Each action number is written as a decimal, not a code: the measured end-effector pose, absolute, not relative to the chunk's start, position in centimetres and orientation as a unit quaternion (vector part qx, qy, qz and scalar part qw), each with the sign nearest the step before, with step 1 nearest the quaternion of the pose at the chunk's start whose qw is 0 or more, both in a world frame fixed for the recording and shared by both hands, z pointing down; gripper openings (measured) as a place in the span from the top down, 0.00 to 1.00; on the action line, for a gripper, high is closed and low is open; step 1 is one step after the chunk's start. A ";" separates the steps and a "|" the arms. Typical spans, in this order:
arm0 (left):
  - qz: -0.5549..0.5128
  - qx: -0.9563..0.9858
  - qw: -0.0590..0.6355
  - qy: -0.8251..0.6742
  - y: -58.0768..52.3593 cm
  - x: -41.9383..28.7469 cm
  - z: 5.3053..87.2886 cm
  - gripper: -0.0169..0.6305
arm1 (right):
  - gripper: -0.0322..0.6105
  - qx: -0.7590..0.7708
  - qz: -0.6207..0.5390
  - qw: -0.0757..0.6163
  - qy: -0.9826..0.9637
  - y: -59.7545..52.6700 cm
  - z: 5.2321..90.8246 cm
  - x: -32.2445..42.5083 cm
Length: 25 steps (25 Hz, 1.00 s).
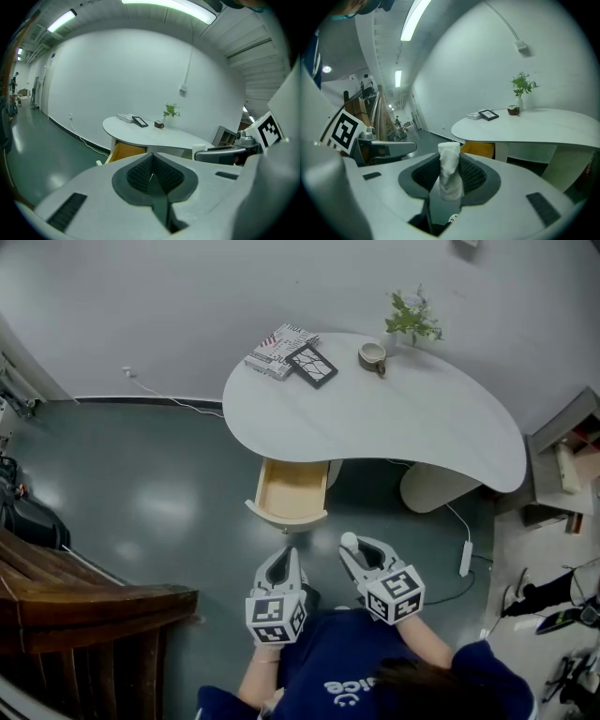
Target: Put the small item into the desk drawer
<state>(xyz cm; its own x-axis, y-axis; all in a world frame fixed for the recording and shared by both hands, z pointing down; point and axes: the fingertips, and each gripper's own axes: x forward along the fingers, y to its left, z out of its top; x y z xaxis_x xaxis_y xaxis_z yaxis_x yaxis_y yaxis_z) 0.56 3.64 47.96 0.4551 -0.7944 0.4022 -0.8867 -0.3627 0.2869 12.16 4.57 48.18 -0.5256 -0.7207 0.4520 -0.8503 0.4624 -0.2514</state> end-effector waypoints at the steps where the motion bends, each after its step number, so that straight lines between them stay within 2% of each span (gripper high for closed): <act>1: 0.100 0.822 0.236 -0.509 2.8 0.2 48.1 0.97 | 0.75 0.470 0.226 0.145 -0.841 3.8 48.2 11.8; 13: 0.129 0.849 0.227 -0.460 -3.6 -3.6 49.2 0.97 | 0.75 0.498 0.201 0.175 -0.825 -2.1 49.1 7.6; 25: 0.098 0.818 0.251 -0.507 -6.6 -6.6 49.1 0.97 | 0.75 0.482 0.195 0.186 -0.834 -5.5 48.7 6.6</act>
